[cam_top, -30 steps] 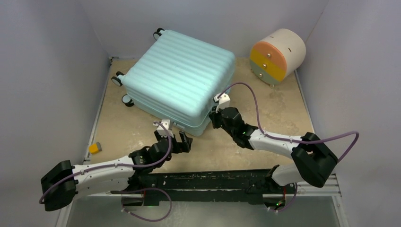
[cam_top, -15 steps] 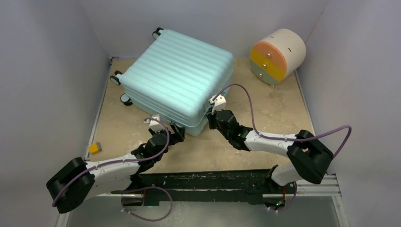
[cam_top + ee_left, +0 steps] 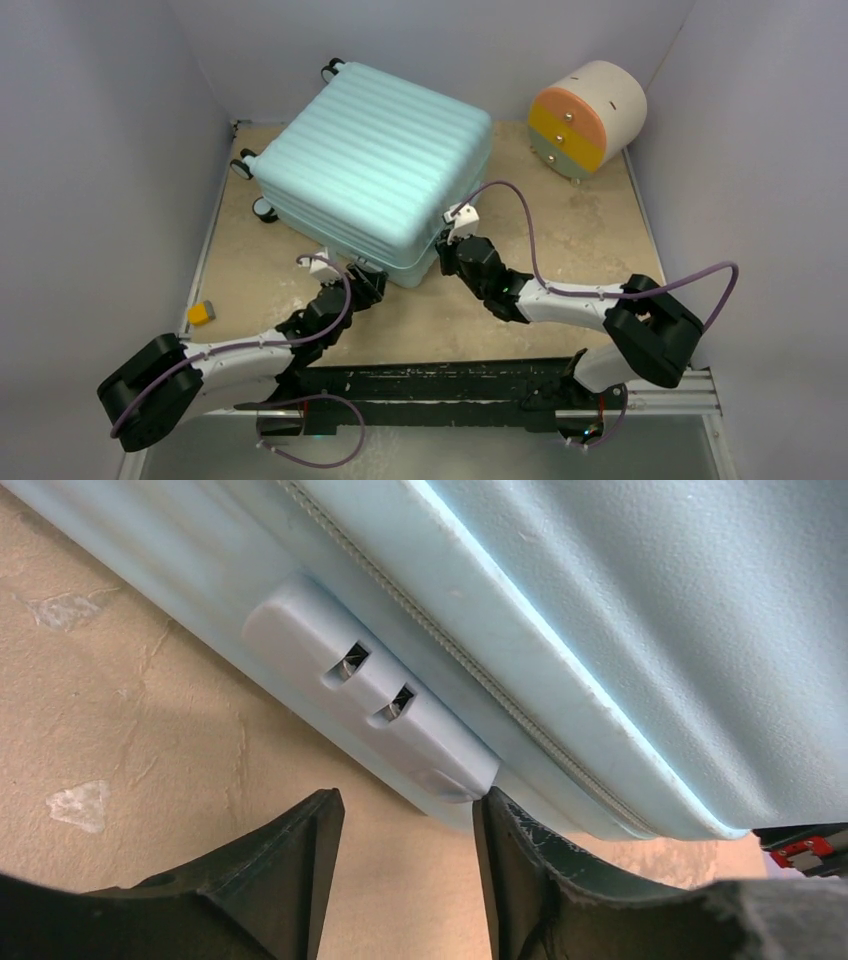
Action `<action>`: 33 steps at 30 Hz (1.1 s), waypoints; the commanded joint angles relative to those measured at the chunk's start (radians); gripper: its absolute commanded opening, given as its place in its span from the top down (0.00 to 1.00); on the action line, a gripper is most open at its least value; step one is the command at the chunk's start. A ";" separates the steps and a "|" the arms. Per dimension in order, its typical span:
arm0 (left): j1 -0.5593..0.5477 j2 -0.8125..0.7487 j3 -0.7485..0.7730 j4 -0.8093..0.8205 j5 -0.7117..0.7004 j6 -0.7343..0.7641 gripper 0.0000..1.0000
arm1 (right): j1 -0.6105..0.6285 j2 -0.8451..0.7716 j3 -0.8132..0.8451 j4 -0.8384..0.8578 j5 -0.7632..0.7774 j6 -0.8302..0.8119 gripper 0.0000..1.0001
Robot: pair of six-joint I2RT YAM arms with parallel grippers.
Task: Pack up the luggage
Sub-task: Zip the luggage at the center of the board.
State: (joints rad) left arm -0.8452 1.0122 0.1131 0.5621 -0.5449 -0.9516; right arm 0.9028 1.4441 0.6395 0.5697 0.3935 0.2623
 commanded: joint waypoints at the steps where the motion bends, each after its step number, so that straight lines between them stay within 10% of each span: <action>1: 0.017 -0.046 -0.038 -0.003 -0.036 -0.012 0.52 | 0.004 0.008 -0.026 0.065 -0.073 -0.020 1.00; 8: -0.018 -0.294 0.068 -0.329 0.122 0.057 0.62 | 0.111 0.021 0.005 0.068 -0.033 -0.060 1.00; 20: -0.068 -0.593 0.384 -0.901 -0.057 0.097 0.21 | 0.265 0.123 0.026 0.109 0.028 -0.064 1.00; 33: -0.065 -0.433 0.447 -0.798 -0.187 0.232 0.02 | 0.002 -0.014 -0.062 0.037 -0.001 -0.057 1.00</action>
State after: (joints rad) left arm -0.9188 0.5453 0.5678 -0.2760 -0.6464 -0.7727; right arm 0.9577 1.4193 0.5774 0.6456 0.3447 0.2054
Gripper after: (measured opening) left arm 0.973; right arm 0.007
